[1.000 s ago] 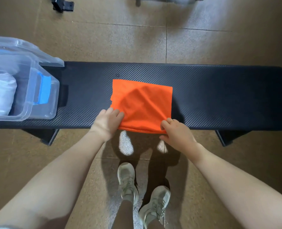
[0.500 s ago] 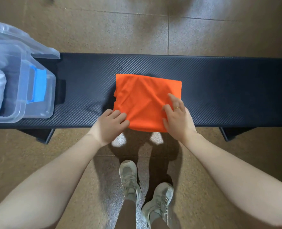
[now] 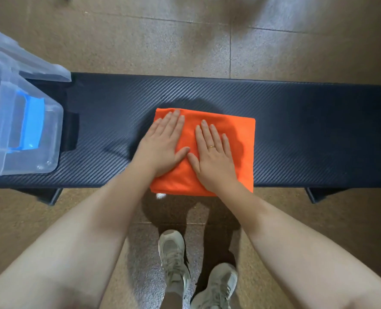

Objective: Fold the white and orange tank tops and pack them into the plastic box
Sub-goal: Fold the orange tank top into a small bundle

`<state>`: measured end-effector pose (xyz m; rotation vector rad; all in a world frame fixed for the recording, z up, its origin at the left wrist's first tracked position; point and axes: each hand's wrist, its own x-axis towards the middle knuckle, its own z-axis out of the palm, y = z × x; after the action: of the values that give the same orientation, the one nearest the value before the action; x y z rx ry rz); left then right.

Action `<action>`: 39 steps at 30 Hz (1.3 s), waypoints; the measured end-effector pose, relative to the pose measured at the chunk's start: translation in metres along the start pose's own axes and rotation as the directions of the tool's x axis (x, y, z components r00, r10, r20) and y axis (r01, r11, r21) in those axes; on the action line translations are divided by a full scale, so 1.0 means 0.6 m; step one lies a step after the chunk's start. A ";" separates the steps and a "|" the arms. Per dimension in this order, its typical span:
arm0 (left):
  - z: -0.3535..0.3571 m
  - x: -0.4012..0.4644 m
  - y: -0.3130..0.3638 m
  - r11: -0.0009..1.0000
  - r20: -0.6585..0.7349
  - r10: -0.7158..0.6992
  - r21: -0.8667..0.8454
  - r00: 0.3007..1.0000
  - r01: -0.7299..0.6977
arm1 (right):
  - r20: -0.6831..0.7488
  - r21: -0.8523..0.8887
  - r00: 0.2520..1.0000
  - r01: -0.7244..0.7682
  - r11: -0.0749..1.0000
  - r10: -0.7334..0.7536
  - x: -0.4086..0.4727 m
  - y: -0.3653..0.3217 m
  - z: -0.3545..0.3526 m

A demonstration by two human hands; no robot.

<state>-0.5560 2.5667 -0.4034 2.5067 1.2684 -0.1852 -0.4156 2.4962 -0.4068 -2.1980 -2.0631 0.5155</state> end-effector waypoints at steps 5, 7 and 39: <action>0.029 0.008 -0.046 1.000 -0.024 -0.020 0.008 1.000 0.020 | -0.021 -0.112 0.998 -0.064 0.992 0.062 0.021 0.073 0.010; 0.037 0.006 -0.037 0.999 0.021 -0.039 -0.007 0.999 0.039 | 0.041 -0.112 0.989 -0.134 0.985 0.139 0.010 0.112 0.003; -0.185 0.068 0.043 0.903 -0.093 0.324 0.329 0.942 -0.278 | -0.104 -0.307 0.985 0.103 0.946 -0.141 0.049 0.145 -0.236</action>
<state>-0.5144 2.6216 -0.3036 3.0007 0.9382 -0.1386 -0.2894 2.5413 -0.3038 -2.1641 -2.3197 0.0514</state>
